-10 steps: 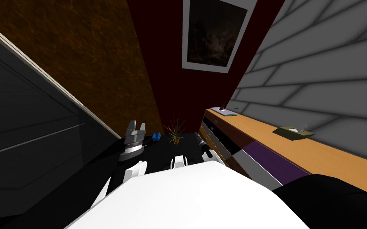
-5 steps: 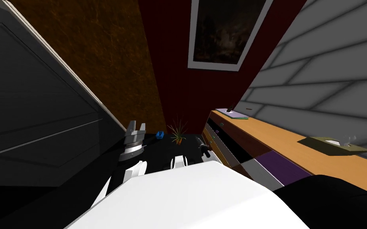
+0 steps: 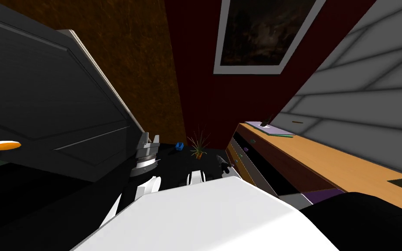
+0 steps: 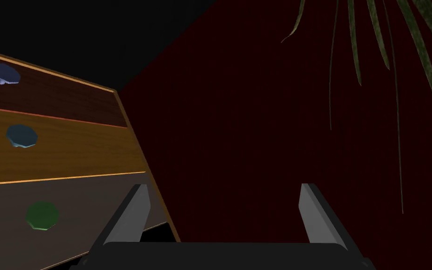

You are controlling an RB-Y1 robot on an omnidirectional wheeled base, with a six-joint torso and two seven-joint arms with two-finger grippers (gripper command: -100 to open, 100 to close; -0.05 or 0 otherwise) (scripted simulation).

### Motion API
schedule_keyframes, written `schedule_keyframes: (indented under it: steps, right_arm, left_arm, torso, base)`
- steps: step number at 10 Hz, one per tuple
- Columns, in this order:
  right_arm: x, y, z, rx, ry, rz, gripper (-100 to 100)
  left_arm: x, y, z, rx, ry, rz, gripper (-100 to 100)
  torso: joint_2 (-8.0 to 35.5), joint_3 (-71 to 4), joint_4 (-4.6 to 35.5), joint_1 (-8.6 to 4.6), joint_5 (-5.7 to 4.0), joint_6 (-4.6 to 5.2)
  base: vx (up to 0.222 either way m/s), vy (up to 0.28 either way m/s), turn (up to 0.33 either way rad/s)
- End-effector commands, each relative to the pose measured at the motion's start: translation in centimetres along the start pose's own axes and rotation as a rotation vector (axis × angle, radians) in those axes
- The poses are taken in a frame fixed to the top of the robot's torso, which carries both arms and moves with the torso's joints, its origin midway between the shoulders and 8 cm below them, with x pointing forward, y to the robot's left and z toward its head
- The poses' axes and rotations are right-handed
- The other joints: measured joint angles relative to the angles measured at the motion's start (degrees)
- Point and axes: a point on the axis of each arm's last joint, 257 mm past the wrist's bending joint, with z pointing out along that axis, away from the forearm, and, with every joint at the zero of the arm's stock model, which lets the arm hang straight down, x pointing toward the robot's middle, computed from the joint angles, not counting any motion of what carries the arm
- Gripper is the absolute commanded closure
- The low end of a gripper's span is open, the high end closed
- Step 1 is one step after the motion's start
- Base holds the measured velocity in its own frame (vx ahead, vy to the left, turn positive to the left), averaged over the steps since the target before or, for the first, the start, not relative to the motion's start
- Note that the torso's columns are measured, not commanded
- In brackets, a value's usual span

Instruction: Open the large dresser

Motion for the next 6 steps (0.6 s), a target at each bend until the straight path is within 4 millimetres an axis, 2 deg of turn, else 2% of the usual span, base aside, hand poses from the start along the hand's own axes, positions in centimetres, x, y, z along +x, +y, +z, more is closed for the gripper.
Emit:
schedule_keyframes:
  steps: [1,2,3,4,5,6]
  right_arm:
    - [1.9,-5.1,0.0,0.129,0.037,-0.065,-100]
    - [2.6,-8.0,0.1,0.197,0.058,-0.118,-100]
    - [2.8,-8.6,0.0,0.219,0.062,-0.118,-100]
    - [2.8,-8.8,-0.1,0.228,0.064,-0.119,-100]
    - [3.2,-11.8,-0.4,0.302,0.081,-0.169,-100]
    - [3.5,-12.6,-0.6,0.326,0.089,-0.172,-100]
  left_arm:
    - [0.0,0.0,0.0,0.000,0.000,0.000,0]
    - [0.0,0.0,0.0,0.000,0.000,0.000,0]
    - [0.0,0.0,0.0,0.000,0.000,0.000,0]
    - [0.0,0.0,0.0,0.000,0.000,0.000,0]
    - [0.0,0.0,0.0,0.000,0.000,0.000,0]
    - [0.0,0.0,0.0,0.000,0.000,0.000,0]
  torso:
    - [0.00,0.01,0.01,0.04,0.00,-0.06]
    - [0.02,0.02,0.00,0.01,0.00,-0.02]
    - [-0.03,-0.01,0.01,-0.02,0.00,-0.07]
    - [-0.01,-0.01,0.00,-0.01,-0.01,-0.02]
    - [0.08,0.04,0.02,0.04,0.01,-0.02]
    - [0.03,0.03,0.02,0.03,0.00,-0.09]
  base:
    - [0.033,-0.019,0.143]
    - [0.051,-0.024,0.272]
    - [0.043,-0.029,0.138]
    - [0.014,-0.017,-0.028]
    - [0.025,-0.020,0.231]
    - [0.030,-0.030,0.148]
